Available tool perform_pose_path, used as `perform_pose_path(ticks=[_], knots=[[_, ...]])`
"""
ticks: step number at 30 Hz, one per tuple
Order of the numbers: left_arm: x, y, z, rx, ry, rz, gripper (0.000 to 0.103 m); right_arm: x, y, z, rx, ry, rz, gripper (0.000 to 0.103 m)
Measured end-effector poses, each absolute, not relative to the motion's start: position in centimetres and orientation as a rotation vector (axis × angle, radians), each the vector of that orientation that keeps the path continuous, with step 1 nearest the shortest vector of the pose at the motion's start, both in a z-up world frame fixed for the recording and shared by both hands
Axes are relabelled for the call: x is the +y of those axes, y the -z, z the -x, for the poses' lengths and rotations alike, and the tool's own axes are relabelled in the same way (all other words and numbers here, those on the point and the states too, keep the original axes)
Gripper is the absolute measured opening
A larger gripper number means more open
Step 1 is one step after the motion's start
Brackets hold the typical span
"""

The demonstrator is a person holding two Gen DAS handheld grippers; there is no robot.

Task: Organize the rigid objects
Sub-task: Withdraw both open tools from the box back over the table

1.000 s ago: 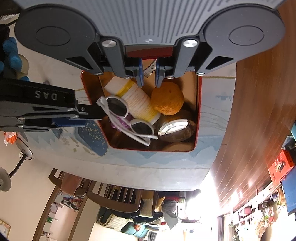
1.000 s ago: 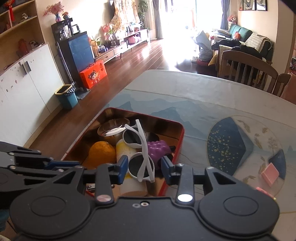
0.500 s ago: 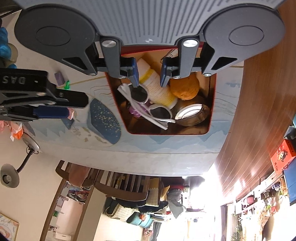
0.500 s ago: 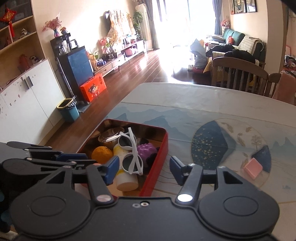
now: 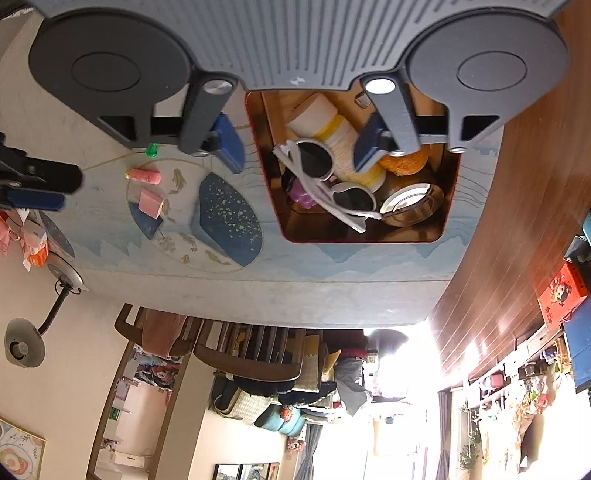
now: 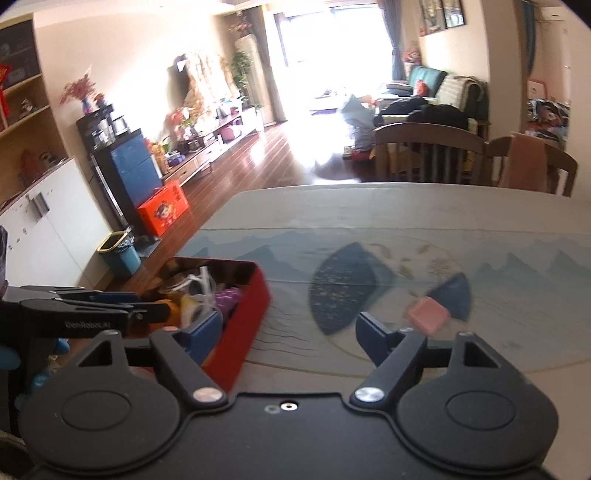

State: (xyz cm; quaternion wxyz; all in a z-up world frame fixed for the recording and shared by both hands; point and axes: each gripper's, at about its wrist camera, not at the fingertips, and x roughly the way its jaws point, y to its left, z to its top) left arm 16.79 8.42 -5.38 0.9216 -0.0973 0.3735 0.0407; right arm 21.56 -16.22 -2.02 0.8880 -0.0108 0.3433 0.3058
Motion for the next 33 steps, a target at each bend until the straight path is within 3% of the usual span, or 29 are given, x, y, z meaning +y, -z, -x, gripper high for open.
perform_pose_path(ticks=[10, 15, 33], knots=[[4.3, 5.5, -18.8, 0.755, -0.029, 0.198, 0.075, -22.0, 3.0, -23.1, 0.714, -0.590, 0.024, 0.089], [2.0, 6.1, -20.1, 0.757, -0.018, 0.195, 0.080, -23.9, 3.6, -24.1, 0.716, -0.603, 0.030, 0.103], [-5.9, 9.7, -24.5, 0.858, 0.033, 0.135, 0.082, -26.4, 7.5, -30.8, 0.818, -0.648, 0.123, 0.103]])
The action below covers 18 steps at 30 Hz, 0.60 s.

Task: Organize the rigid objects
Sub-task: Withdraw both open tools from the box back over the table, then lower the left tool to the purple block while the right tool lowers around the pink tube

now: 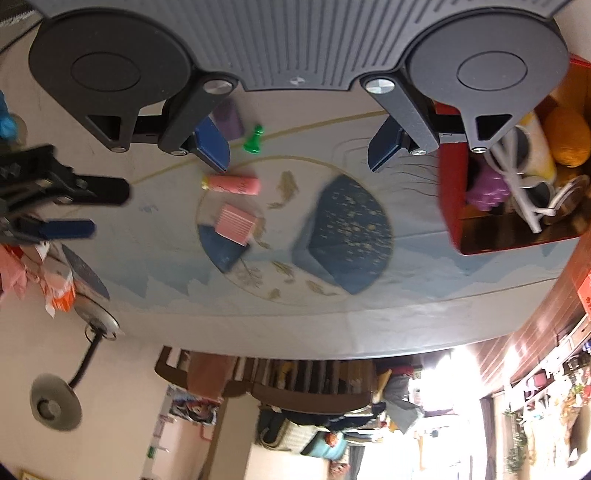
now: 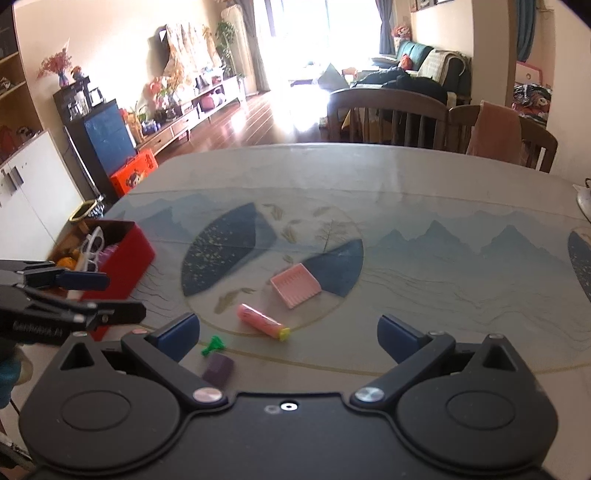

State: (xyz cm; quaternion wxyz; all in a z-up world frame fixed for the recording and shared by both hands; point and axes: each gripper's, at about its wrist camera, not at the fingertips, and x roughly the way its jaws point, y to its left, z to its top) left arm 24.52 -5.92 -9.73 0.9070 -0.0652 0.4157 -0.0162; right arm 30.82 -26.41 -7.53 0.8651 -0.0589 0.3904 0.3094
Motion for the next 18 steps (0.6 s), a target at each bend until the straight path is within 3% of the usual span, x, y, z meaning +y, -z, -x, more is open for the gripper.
perform_pose_path(ticks=[18], knots=[[-12.0, 14.6, -26.9, 1.033, 0.111, 0.092, 0.082, -23.3, 12.4, -35.5, 0.944, -0.800, 0.271, 0.099]])
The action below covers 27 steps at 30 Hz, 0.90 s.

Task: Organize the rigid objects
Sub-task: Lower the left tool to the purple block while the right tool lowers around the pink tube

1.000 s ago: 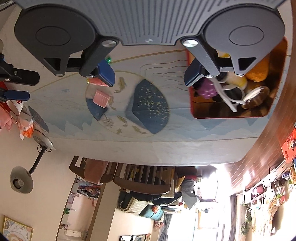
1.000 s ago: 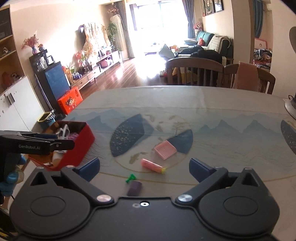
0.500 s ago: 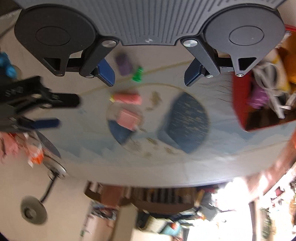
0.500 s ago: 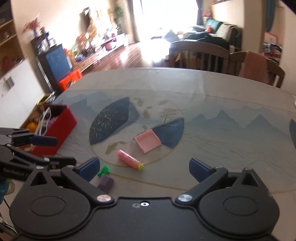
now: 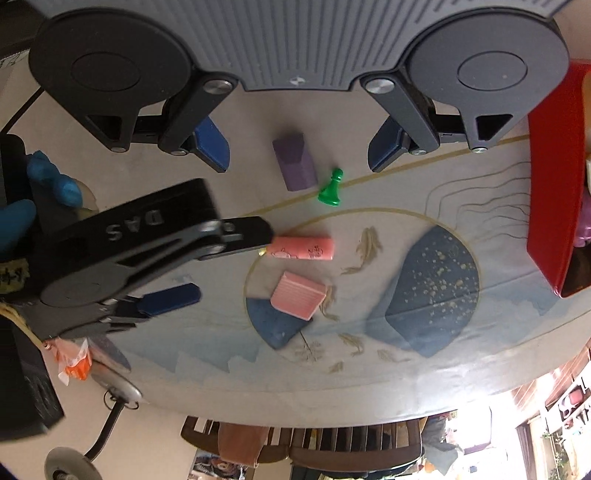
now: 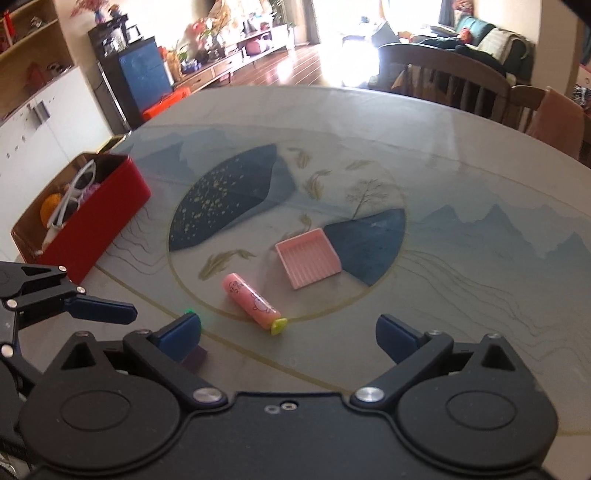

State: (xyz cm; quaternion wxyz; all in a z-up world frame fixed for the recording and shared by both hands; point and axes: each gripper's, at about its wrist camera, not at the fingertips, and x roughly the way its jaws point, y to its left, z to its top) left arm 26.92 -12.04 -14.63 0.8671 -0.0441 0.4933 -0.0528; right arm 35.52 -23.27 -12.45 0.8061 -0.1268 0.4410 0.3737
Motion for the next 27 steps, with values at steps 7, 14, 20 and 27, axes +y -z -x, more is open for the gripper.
perform_pose_path(ticks=[7, 14, 20, 27], knots=[[-12.6, 15.2, -27.4, 1.039, 0.062, 0.101, 0.082, -21.7, 13.4, -36.3, 0.963, -0.837, 0.310, 0.087], [-12.8, 15.3, -27.8, 1.045, 0.040, 0.124, 0.073, -20.4, 13.8, -36.2, 0.971, -0.874, 0.354, 0.073], [-12.9, 15.4, -27.8, 1.063, 0.047, 0.148, 0.056, -19.6, 14.1, -36.1, 0.968, -0.892, 0.367, 0.064], [-12.8, 15.6, -27.8, 1.079, 0.034, 0.160, 0.038, -19.0, 14.1, -35.7, 0.936, -0.886, 0.416, 0.045]])
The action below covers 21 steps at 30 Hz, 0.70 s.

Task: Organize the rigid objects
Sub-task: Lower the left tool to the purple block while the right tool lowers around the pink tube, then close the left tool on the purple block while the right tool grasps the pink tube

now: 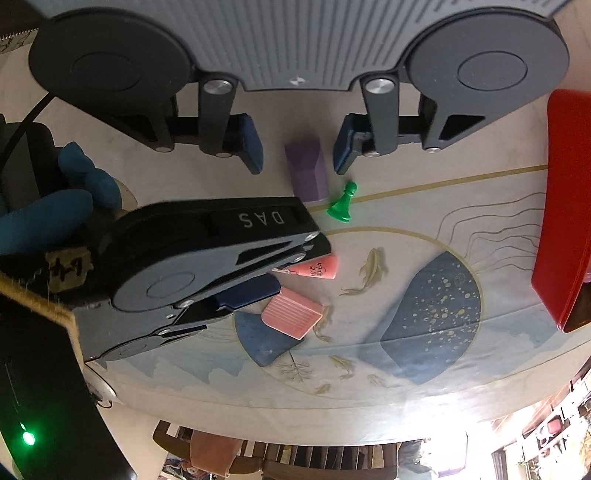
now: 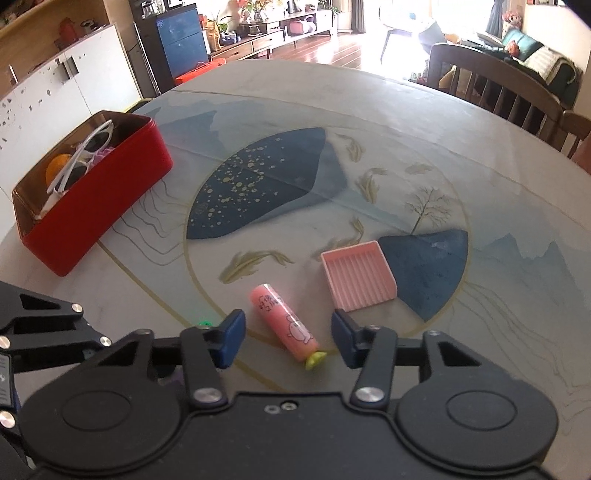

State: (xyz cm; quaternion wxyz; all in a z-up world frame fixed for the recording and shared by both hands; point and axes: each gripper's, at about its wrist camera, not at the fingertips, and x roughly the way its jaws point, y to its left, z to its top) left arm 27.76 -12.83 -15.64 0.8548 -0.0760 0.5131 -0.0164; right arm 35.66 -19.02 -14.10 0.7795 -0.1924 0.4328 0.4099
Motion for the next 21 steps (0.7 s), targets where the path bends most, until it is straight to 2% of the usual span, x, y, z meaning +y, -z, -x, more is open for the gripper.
perform_pose_path(ticks=[4, 6, 9, 21], knots=[[-12.7, 15.6, -27.9, 1.079, 0.019, 0.158, 0.031, -18.9, 14.1, -35.2, 0.914, -0.877, 0.449, 0.025], [-12.7, 15.7, -27.9, 1.080, 0.013, 0.151, 0.024, -19.0, 14.1, -35.1, 0.912, -0.874, 0.451, 0.016], [-12.6, 15.7, -27.9, 1.080, 0.006, 0.149, 0.021, -19.5, 14.0, -35.0, 0.921, -0.869, 0.429, 0.015], [-11.2, 14.9, -27.3, 1.045, -0.020, 0.190, 0.020, -23.2, 12.7, -33.6, 0.989, -0.794, 0.228, 0.015]])
